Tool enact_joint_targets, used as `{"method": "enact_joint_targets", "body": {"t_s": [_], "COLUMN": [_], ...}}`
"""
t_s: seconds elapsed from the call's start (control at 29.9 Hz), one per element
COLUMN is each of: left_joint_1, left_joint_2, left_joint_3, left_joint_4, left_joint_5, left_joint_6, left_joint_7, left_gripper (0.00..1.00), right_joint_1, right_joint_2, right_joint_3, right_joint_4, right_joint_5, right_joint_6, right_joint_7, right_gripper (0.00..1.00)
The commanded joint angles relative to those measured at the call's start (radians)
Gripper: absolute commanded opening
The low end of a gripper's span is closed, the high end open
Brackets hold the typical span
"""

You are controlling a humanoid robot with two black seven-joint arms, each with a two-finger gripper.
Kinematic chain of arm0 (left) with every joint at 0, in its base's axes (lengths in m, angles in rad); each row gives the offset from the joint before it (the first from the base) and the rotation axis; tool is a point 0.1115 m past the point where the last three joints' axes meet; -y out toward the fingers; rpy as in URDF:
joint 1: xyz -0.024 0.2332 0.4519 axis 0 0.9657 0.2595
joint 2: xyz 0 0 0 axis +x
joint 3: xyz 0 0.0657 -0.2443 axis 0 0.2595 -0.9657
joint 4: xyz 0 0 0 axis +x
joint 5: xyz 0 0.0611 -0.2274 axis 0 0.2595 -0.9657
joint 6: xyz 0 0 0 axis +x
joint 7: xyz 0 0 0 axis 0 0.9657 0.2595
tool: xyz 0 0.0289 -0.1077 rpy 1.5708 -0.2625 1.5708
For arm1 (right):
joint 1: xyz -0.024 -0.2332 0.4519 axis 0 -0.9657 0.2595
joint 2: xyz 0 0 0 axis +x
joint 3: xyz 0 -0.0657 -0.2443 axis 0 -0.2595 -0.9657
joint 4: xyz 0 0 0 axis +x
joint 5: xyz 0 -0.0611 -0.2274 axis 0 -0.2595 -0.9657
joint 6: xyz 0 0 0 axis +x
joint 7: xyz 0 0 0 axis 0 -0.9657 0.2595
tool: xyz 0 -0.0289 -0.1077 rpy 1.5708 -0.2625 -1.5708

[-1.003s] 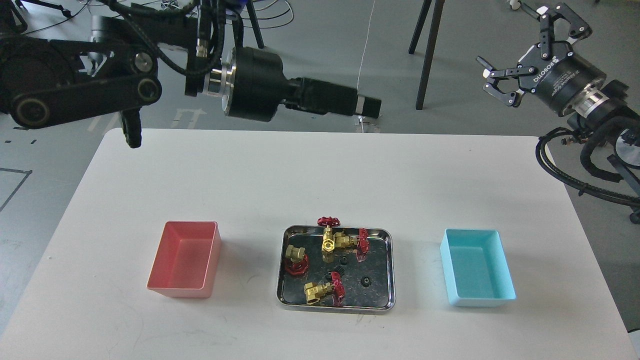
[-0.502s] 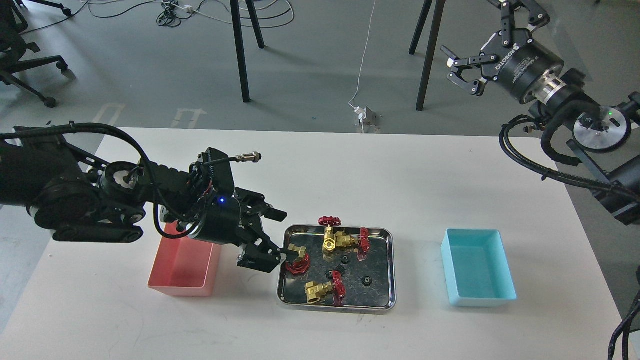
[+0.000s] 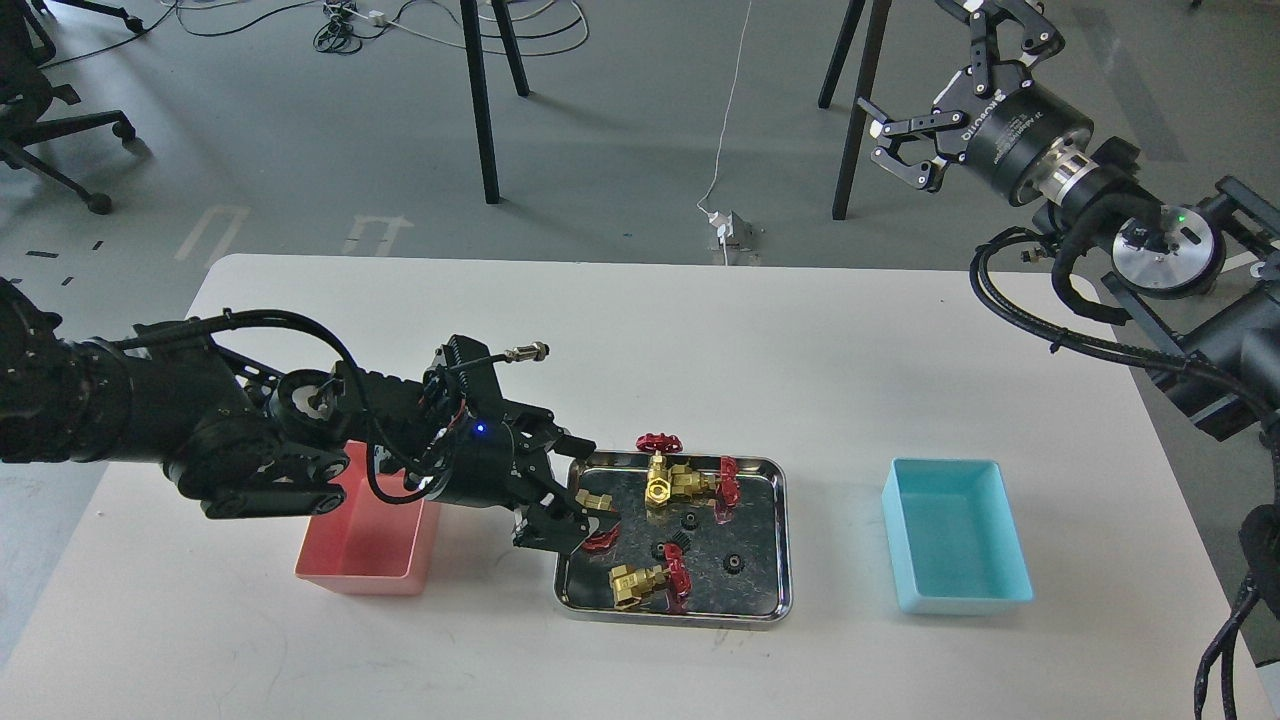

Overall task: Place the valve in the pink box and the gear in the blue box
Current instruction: 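Lower the left gripper onto the brass valve nearest the pink box, then close the left gripper around the brass valve in the tray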

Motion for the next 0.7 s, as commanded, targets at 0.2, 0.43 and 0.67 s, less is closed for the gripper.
{"method": "enact_joint_targets", "body": {"t_s": [0.2,0.43,0.67], "left_joint_1": [0.061,0.095,0.112], "left_joint_2": [-0.029,-0.040,-0.041], "left_joint_3": [0.002,0.002,0.002], "left_joint_4": [0.067,0.105,0.119], "left_joint_5": [0.000,0.033,0.036], "left_joint_6": [0.000,0.000,0.000], "left_joint_7": [0.000,0.000,0.000], "left_gripper": [0.87,0.79,0.72], "right_joint_1": [-0.008,-0.019,-0.037], "right_joint_2": [-0.011,-0.009,-0.009], "right_joint_3": [0.000,0.000,0.001], "right_joint_4": [0.000,0.002,0.003], "right_joint_5": [0.000,0.000,0.000], "right_joint_6": [0.000,0.000,0.002], "right_joint_7": [0.000,0.000,0.002], "right_gripper": [1.00,1.00,1.00]}}
